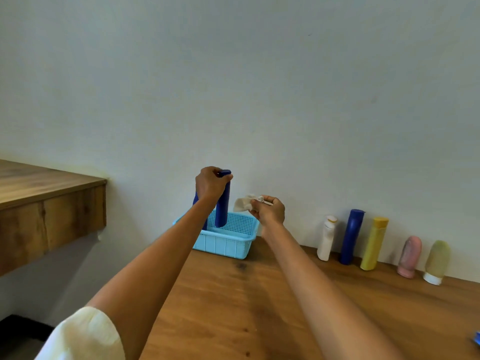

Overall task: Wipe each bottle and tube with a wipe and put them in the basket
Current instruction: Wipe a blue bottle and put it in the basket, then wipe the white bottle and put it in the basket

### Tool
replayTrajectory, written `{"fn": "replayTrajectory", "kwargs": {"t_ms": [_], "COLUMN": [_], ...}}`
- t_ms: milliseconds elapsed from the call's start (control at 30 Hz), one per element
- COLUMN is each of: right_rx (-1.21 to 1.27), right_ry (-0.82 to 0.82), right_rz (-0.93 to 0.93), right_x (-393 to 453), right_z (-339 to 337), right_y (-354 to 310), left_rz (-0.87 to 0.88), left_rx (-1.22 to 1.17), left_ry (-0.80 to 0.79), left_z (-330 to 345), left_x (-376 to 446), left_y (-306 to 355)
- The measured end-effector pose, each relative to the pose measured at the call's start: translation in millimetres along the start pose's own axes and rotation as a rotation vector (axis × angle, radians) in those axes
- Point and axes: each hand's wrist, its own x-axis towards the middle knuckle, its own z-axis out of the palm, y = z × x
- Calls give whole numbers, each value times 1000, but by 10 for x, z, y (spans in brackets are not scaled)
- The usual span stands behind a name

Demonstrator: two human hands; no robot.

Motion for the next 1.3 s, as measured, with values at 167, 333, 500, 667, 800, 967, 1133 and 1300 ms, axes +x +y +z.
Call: {"fn": "replayTrajectory", "kwargs": {"t_ms": [167, 333, 500, 667, 800, 967, 1133, 1300], "right_rx": [-100, -93, -31, 24, 70, 204, 294, 246], "right_ry": [-27, -18, 40, 32, 50, 40, 131, 301], "right_rz": [0, 18, 39, 64, 59, 81, -20, -134], "right_x": [218, 286, 256, 206, 113, -41, -100, 19], "right_z": [149, 159, 82, -34, -162, -424, -941, -1619], "right_y": [200, 320, 284, 211, 121, -103, -386, -590], "left_rz": [109, 145, 179, 281, 348, 427, 184, 94], "left_rx": [337, 399, 355, 489, 437, 200, -121, -29], "left_ry": [-167, -195, -152, -129, -47, -184, -220, -423], "left_z": [52, 94, 97, 72, 77, 318, 643, 1190], "left_x": [151, 121, 29, -26, -155, -585, -1000, -1379], "left_y": [-113, -251, -295, -304, -197, -17, 159, 174]}}
